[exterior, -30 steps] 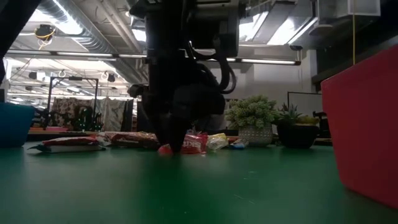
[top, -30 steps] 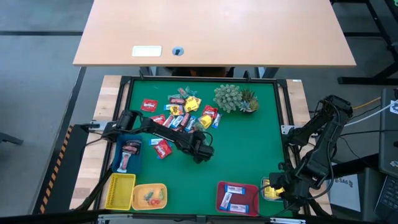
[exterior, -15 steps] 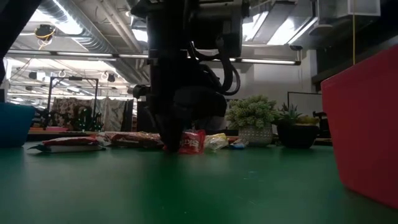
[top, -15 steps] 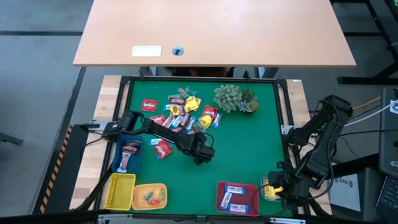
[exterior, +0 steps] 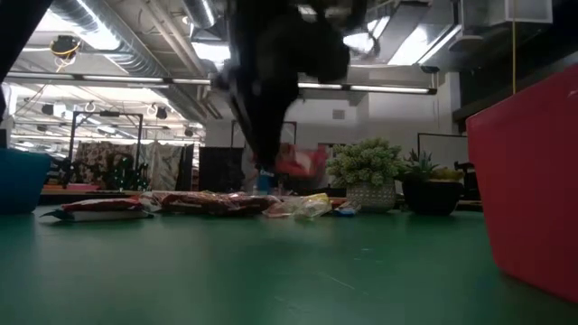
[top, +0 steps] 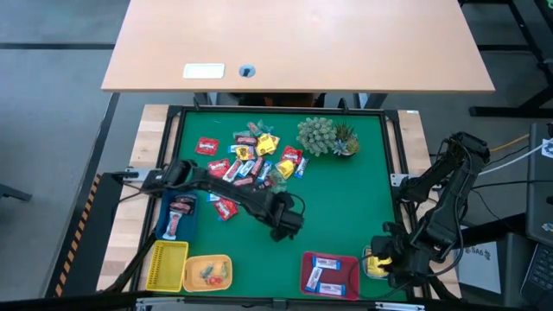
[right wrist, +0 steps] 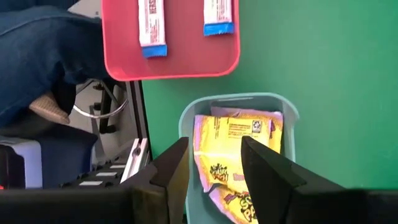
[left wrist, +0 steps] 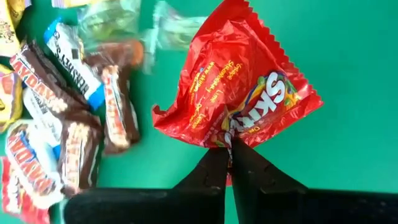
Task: Sort candy
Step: Put the red candy into the yellow bin
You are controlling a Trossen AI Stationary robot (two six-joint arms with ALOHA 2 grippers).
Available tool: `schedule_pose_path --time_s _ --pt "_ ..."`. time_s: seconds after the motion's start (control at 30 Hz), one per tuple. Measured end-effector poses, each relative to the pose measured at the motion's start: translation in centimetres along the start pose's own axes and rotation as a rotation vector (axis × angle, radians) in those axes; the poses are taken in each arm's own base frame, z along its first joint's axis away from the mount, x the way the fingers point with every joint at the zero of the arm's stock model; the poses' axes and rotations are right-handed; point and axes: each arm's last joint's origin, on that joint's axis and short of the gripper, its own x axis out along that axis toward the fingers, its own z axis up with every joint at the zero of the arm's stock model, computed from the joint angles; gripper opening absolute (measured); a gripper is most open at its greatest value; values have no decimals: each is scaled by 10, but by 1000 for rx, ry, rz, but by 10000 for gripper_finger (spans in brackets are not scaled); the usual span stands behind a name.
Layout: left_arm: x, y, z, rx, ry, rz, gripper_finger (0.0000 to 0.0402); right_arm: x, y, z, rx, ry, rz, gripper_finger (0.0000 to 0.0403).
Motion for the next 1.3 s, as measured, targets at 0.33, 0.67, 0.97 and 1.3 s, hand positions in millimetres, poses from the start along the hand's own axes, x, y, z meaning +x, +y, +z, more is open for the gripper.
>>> schedule_pose_path --time_s 0.33,0.67,0.97,1.3 --pt "-89 -40 -59 104 117 -166 0 0 0 2 2 -60 -14 143" --pt "-131 -78 -162 79 353 -240 0 12 9 5 5 -92 -2 143" --pt "-149 -91 -231 10 393 -202 0 29 14 5 -59 -69 -53 143" --pt "-166 -91 -298 -207 452 -125 0 29 10 13 -197 -159 -113 143"
